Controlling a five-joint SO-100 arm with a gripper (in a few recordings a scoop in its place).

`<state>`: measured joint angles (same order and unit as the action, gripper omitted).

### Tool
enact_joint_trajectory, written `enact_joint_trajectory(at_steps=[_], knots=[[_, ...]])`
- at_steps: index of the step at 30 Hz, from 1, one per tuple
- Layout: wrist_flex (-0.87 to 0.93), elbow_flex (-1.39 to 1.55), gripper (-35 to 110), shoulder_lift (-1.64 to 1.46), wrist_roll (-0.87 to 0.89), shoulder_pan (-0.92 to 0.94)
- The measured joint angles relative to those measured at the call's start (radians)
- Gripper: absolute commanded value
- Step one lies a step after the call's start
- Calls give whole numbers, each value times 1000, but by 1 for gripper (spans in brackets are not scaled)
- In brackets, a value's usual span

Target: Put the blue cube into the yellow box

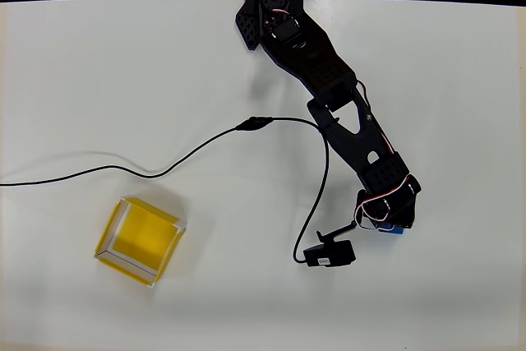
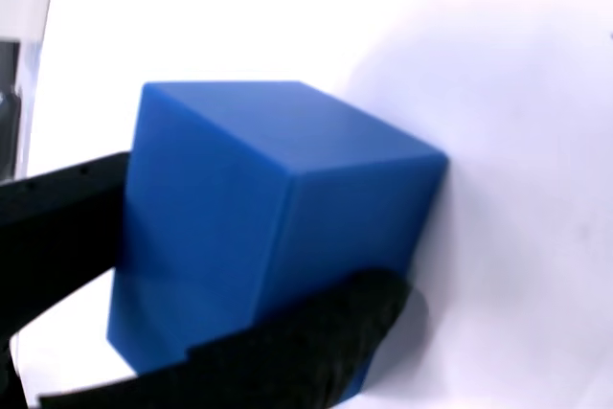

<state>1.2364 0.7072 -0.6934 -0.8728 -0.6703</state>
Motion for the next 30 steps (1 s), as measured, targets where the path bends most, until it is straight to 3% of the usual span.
enact_joint_trajectory(at_steps=[13, 21, 30], knots=[[-5, 167, 9, -353, -264, 176], [-101, 321, 9, -601, -423, 485], [-233, 357, 9, -637, -549, 827]])
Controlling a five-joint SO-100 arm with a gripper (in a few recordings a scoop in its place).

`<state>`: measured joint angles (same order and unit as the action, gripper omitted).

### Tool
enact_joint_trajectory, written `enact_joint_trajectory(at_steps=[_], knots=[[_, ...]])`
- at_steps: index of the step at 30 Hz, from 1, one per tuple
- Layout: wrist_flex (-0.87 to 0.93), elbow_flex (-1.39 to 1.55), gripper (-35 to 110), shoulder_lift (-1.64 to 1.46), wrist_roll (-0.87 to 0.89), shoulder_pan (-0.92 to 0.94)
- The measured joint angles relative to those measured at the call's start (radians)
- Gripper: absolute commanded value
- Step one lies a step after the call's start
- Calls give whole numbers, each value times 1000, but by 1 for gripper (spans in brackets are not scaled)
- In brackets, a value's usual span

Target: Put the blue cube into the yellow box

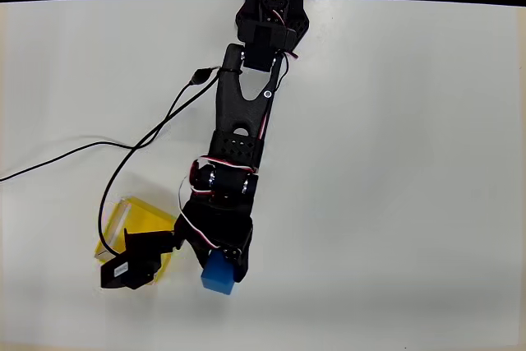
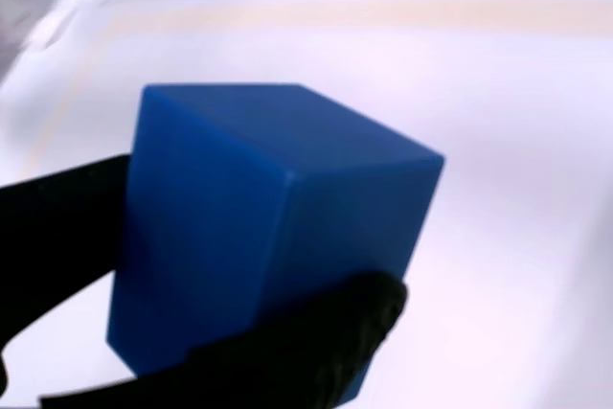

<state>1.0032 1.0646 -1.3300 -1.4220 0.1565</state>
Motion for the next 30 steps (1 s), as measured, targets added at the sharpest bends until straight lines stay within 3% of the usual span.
enact_joint_trajectory(at_steps=[12, 30], knots=[[-137, -66, 9, 89, -110, 295], [-152, -249, 9, 379, -100, 322]])
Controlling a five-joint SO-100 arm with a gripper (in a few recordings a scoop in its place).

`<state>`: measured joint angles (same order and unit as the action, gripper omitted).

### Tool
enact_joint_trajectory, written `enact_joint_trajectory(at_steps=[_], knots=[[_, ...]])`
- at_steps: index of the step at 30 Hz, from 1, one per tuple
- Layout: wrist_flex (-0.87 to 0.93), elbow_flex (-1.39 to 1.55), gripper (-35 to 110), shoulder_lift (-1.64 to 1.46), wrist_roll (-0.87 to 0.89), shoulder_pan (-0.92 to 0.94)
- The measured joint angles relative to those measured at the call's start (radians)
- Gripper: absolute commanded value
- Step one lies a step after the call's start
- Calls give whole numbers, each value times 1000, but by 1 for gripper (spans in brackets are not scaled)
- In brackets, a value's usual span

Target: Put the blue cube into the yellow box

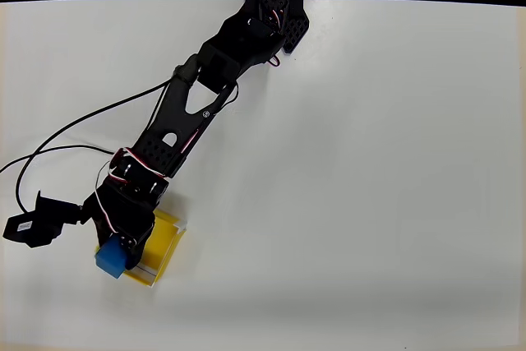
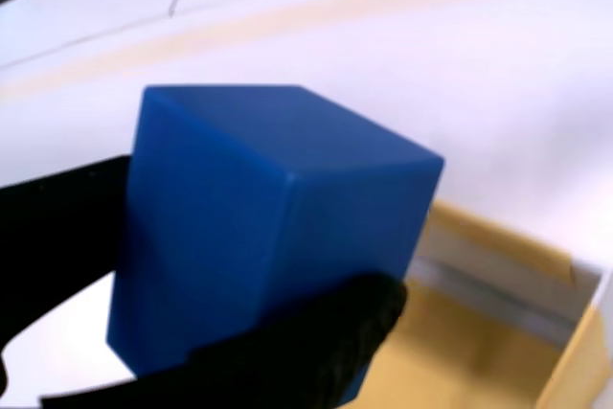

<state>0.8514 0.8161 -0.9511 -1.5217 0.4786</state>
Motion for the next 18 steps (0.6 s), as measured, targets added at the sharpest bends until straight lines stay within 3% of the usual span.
enact_joint_trajectory(at_steps=[18], knots=[[-18, 0, 9, 114, 18, 31]])
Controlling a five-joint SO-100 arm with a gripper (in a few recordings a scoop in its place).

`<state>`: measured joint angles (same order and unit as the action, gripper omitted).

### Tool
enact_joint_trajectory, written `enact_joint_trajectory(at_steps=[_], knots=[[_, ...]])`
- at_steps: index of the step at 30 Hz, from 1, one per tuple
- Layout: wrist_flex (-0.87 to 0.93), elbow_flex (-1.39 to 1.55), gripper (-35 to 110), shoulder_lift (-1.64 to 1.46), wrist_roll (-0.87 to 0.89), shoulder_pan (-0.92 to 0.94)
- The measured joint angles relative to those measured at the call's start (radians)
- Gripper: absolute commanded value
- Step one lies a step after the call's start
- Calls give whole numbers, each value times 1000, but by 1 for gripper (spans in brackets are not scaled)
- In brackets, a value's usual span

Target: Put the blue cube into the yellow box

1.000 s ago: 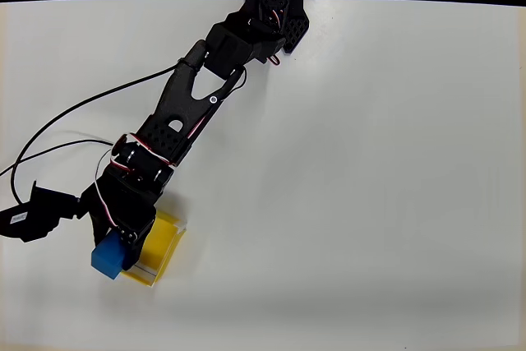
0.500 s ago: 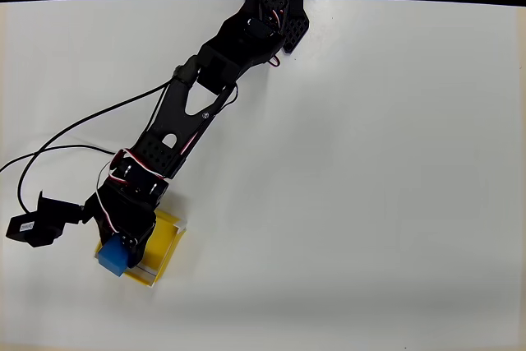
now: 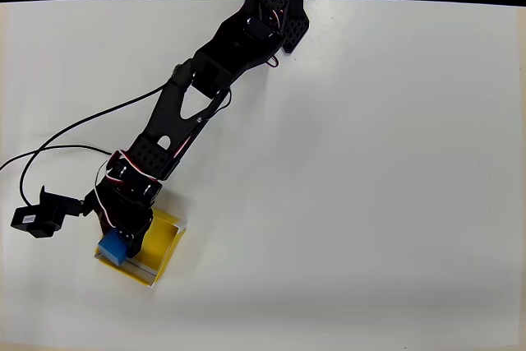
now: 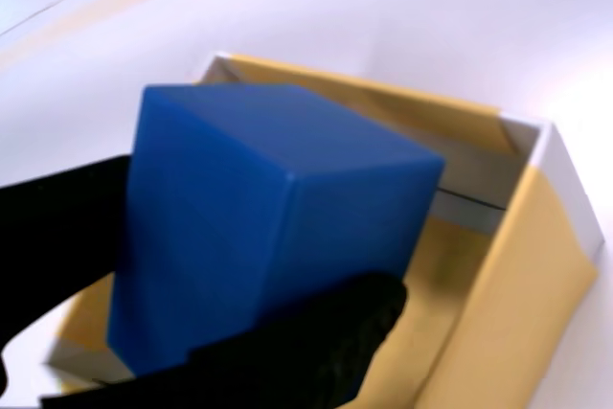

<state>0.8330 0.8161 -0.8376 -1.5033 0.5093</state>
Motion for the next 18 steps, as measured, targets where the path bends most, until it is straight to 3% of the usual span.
enact_joint_trajectory(at_steps=[8, 18], knots=[[-38, 0, 25, 20, 12, 0], [-57, 15, 29, 21, 25, -2]])
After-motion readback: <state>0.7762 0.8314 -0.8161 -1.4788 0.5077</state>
